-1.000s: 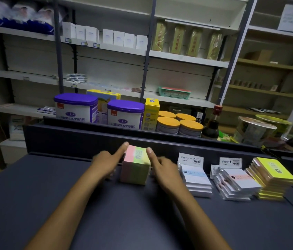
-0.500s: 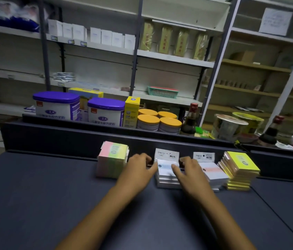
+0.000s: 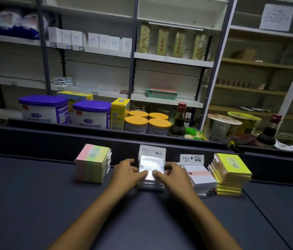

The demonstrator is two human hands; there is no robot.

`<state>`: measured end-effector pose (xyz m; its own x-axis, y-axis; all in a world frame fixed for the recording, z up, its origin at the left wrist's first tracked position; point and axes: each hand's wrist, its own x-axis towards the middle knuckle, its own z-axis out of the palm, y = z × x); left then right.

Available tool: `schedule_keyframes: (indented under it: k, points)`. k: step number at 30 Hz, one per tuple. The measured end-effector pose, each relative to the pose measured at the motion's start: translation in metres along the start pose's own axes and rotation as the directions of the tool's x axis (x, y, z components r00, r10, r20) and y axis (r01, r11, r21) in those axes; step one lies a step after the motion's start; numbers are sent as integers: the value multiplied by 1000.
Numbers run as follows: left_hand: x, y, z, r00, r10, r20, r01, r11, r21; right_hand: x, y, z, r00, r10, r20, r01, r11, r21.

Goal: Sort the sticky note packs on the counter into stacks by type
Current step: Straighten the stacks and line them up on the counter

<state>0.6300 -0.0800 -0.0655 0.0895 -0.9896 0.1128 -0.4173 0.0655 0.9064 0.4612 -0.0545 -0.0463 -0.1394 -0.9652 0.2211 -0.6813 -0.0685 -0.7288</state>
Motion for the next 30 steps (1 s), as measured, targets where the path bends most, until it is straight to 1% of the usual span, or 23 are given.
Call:
schedule_keyframes:
  k: [2, 3, 5, 7, 9, 11, 13, 14, 16, 20, 21, 23, 25, 27, 29, 30]
  points:
    - [1, 2, -4, 996, 78, -45, -82, 994, -76, 0, -2, 1, 998, -34, -51, 42, 985, 168]
    - [1, 4, -6, 990, 128, -65, -134, 987, -93, 1, -3, 2, 995, -72, -74, 86, 974, 211]
    - [0, 7, -9, 967, 240, -87, -245, 968, -56, 3, -4, 2, 980, -171, -104, 190, 959, 210]
    - [-4, 6, -11, 950, 304, -66, -304, 953, 12, 4, -1, 5, 970, -228, -89, 240, 956, 167]
    - [-8, 0, -9, 953, 303, 27, -304, 950, 67, 0, 5, 12, 974, -228, -12, 228, 969, 97]
    - [-11, -6, -4, 955, 265, 134, -286, 943, 173, -4, 10, 19, 971, -227, 68, 224, 973, 55]
    - [-10, -8, 0, 948, 258, 187, -301, 917, 260, -5, 11, 22, 965, -249, 87, 245, 968, 55]
    - [-9, -9, 2, 941, 276, 198, -323, 906, 273, -5, 11, 22, 961, -262, 85, 259, 965, 51]
    - [-7, -9, 5, 932, 309, 191, -352, 897, 267, -3, 11, 21, 954, -291, 69, 289, 957, 34]
    - [-1, -14, 9, 937, 337, 92, -349, 901, 256, -4, 9, 20, 939, -343, -30, 343, 939, 16]
    - [0, -15, 11, 939, 331, 90, -343, 901, 265, -4, 9, 21, 939, -344, -20, 344, 939, 7]
    - [1, -19, 13, 948, 290, 135, -318, 895, 312, -5, 10, 23, 947, -318, 41, 319, 947, -27]
    - [1, -21, 14, 949, 269, 164, -311, 888, 339, -5, 11, 23, 953, -296, 64, 298, 954, -39]
    - [2, -20, 13, 941, 307, 141, -336, 890, 308, -6, 10, 21, 950, -311, 25, 311, 950, -32]
    - [3, -18, 12, 931, 358, 75, -365, 892, 267, -5, 10, 19, 941, -335, -49, 335, 942, -8]
    - [3, -18, 11, 930, 362, 59, -364, 892, 267, -4, 10, 19, 940, -335, -61, 335, 942, -8]
